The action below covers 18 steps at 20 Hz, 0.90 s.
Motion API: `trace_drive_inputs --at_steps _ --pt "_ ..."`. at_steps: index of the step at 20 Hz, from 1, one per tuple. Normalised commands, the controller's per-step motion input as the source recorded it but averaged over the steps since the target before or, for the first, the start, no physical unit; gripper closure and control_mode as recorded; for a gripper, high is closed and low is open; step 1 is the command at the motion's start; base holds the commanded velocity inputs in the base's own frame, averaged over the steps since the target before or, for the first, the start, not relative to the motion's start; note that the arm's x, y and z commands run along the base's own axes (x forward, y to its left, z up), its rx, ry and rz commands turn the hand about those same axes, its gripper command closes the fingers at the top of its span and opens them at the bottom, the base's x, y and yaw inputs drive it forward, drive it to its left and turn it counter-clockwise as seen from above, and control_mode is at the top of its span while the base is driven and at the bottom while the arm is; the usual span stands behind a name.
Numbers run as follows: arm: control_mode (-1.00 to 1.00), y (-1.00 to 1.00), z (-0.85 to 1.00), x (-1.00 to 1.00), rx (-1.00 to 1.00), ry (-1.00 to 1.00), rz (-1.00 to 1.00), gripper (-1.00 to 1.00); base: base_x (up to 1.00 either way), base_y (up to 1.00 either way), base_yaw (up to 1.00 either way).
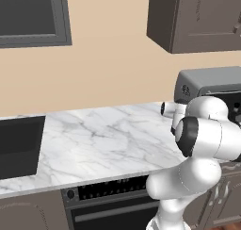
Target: There is a wine glass and glass cup on the dining counter. Place the wine bottle next to the wine glass and the juice bottle next to the glass cup.
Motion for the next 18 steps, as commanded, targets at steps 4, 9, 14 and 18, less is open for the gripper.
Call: trace_drive_inputs --at_steps 4,9,14,18 --pt "-1.00 0.00 0.07 0.00 -0.02 -0.01 0.00 -1.00 0.00 0.00 0.00" --pt "-1.00 0.00 0.05 -0.19 -0.01 -0.04 0.00 -1.00 0.00 0.00 0.00" --pt "-1.00 -0.01 0.02 -0.25 0.00 -0.01 0.00 -1.00 0.00 0.00 0.00" --pt "-1.00 -0.17 0.11 -0.02 0.00 0.00 0.00 -1.00 0.00 0.00 0.00"
